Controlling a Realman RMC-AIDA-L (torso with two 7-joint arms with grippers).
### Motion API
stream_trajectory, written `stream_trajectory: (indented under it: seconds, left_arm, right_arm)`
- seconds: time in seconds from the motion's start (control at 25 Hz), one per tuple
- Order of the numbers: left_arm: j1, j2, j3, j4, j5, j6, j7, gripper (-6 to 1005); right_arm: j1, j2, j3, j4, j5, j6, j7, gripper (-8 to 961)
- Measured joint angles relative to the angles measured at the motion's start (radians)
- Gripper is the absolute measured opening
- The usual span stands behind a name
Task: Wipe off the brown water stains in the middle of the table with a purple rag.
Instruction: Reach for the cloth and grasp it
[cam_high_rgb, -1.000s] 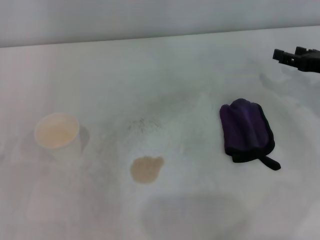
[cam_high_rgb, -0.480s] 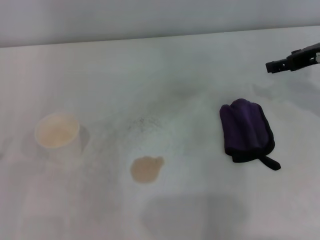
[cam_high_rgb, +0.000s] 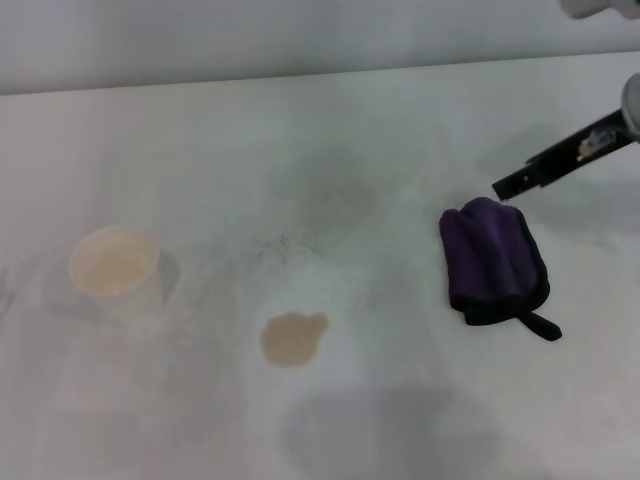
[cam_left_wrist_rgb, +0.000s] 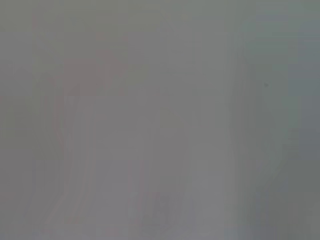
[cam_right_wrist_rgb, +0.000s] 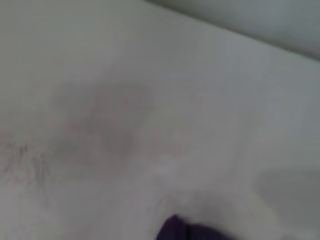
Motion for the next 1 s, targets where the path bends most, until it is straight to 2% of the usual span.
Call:
stream_trajectory:
  seconds: [0.2,0.48,1.0]
  left_arm:
    - [-0.023,0.000,0.000,-0.008,0.000,-0.005,0.002,892]
    - [-0.035,0.000,0.000,-0.012,-0.009,-0.008,0.002,892]
    - [-0.053,0.002,0.000,-0.014,-0.006,-0.021,0.003,892]
  right_arm:
    - [0.004,0.001,-0.053,0.055,-0.001,-0.005,0.037,844]
    - [0.059,0.004,-0.109,0.229,0.003,-0.091,0.045,842]
    - [0.076,0.006,-0.136,0.271,0.000,-0.107,0.049,839]
